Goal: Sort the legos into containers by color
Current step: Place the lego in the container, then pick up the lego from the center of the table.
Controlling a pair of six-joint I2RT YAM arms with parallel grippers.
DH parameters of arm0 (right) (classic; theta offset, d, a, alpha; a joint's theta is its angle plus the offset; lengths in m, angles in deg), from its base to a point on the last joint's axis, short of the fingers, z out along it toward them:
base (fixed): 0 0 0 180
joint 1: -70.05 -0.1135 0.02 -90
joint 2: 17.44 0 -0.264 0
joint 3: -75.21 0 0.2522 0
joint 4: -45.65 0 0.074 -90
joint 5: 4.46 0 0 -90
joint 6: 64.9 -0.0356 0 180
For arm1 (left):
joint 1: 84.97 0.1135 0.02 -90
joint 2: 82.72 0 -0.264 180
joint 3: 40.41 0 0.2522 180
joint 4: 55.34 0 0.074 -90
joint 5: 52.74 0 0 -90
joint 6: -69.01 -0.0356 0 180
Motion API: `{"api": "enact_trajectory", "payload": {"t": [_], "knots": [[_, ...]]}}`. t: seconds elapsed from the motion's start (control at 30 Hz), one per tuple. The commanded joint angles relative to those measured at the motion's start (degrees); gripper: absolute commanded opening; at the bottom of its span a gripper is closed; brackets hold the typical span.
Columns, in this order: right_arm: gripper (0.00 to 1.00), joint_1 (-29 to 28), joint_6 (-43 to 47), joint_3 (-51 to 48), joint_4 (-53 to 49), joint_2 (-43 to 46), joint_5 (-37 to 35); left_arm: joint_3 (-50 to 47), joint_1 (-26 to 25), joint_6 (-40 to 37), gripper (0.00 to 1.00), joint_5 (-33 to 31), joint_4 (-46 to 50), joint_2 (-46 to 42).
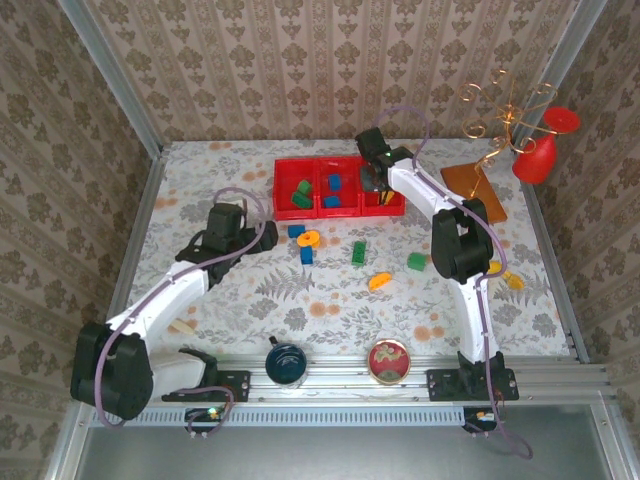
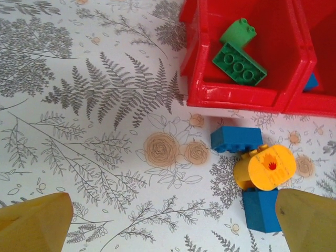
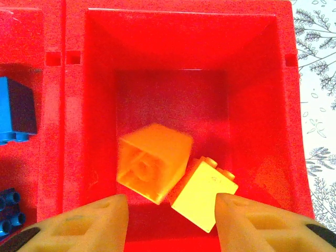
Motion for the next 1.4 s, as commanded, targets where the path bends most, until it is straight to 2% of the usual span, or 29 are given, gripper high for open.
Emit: {"api": "enact_trajectory", "payload": {"t": [0.0,0.23,0.73,1.1,1.17,1.23,1.37], "knots": [[0.49,0.3,0.86,0.75,-0.53,1.81,-0.11,3.04,-2.02,-3.26,1.0,-1.15,1.65,0.94],[0.51,0.3,-0.96,-5.84,-0.22,9.03,-0.6,5.74,-8.05,-4.76,1.0,-1.68,2.24,4.0],[0.67,0.8,-10.73,-36.37,1.41,34.81,-4.72,11.58,-22.89,-0.55,0.96,-1.56,-2.79,17.26],[0.84,1.87,-15.39,-48.08,0.62,45.6,-6.2,17.21,-27.58,0.67,0.93,-4.6,-2.74,25.71],[0.9,2.05,-15.57,-49.12,0.83,46.58,-6.15,18.48,-27.93,0.89,0.93,-4.94,-2.25,27.18],[1.0,2.11,-15.57,-50.02,1.45,47.49,-6.29,19.75,-28.27,0.88,0.92,-5.17,-1.7,28.6],[1.0,2.19,-16.16,-50.74,1.67,48.48,-7.15,22.37,-28.88,0.81,0.91,-4.7,-0.73,31.57]]}}
